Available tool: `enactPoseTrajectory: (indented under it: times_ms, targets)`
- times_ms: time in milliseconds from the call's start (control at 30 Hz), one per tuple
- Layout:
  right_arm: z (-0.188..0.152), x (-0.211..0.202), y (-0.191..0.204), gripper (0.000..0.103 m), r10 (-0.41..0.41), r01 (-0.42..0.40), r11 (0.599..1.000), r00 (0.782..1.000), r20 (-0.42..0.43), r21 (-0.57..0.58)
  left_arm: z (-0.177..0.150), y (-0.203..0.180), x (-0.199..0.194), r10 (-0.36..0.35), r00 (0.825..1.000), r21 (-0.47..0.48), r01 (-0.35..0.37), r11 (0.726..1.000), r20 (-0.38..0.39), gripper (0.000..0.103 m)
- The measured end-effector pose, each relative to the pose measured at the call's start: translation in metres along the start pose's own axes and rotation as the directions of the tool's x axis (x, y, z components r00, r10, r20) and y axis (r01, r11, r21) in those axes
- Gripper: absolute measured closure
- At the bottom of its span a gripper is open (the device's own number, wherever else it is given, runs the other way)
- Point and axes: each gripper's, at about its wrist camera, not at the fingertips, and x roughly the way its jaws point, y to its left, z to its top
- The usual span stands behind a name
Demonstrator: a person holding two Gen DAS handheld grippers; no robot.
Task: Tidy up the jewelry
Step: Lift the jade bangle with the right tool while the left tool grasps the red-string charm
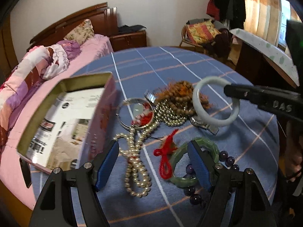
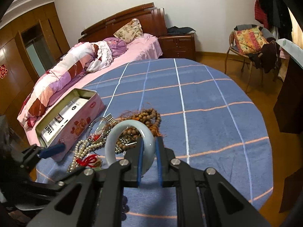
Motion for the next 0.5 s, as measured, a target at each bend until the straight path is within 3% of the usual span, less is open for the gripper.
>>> enactPoseTrajectory:
  times_ms: [33,100,133,200,500]
  targets:
    - [0.000,0.000,0.001,0.088,0.003,-0.003,1.000,1.000,0.001,-0.003,0.000,0.000,0.003,-0.006,1.000,0.001,0.006,1.000,-0.008,0.042]
    - [-0.002,0.001,0.003,0.088,0.006,-0.006,1.000,1.000,0.003,-0.012,0.000,0.000,0.010,-0.028,0.999,-0.008,0.028,1.000,-0.030,0.069]
    - [-0.002,0.001,0.004,0.088,0.007,-0.007,1.000,1.000,0.002,-0.016,0.001,0.000,0.012,-0.046,0.998,-0.011,0.045,0.999,-0.036,0.075]
    - [-0.003,0.002,0.005,0.088,0.011,-0.011,1.000,1.000,0.001,-0.019,0.003,-0.001,0.013,-0.062,0.997,-0.009,0.062,0.998,-0.045,0.102]
    - [0.002,-0.009,0.007,0.088,0.014,-0.014,1.000,0.999,0.034,-0.021,0.027,0.017,-0.038,-0.095,0.992,-0.036,0.098,0.994,0.080,0.103]
